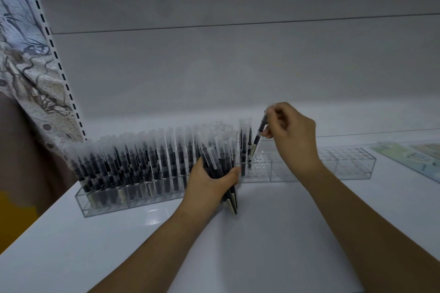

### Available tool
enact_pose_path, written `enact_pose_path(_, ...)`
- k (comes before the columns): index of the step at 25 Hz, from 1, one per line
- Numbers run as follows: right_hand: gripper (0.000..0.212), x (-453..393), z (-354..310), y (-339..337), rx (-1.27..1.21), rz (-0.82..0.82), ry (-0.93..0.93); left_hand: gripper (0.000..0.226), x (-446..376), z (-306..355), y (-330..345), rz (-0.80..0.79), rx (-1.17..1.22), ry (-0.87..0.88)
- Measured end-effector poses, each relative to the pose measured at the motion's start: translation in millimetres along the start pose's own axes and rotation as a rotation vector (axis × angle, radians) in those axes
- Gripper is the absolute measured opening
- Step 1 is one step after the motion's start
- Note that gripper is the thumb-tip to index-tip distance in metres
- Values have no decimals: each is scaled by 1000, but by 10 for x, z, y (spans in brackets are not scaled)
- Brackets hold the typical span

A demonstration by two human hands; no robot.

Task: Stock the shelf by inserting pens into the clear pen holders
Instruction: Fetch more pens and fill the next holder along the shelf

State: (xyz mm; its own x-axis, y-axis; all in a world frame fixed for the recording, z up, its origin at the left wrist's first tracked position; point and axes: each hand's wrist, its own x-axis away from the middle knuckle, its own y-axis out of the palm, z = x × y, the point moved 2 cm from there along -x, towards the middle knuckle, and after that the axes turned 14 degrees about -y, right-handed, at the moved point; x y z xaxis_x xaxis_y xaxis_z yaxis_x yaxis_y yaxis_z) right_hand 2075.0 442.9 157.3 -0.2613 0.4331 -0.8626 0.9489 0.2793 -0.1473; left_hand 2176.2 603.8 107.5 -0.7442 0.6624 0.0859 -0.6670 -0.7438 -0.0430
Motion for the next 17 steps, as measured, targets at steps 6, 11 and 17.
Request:
enact_pose_path(6, 21, 12, 127, 180, 264, -373, -142, 30, -5, -5, 3, 3, -8, 14)
enact_pose_path(11, 33, -6, 182, 211, 436, -454, -141, 29, -10, -13, 3, 8, -4, 5)
enact_pose_path(17, 42, 8, -92, 49, 118, -241, -5, 28, 11, 9, -3, -4, 6, -12)
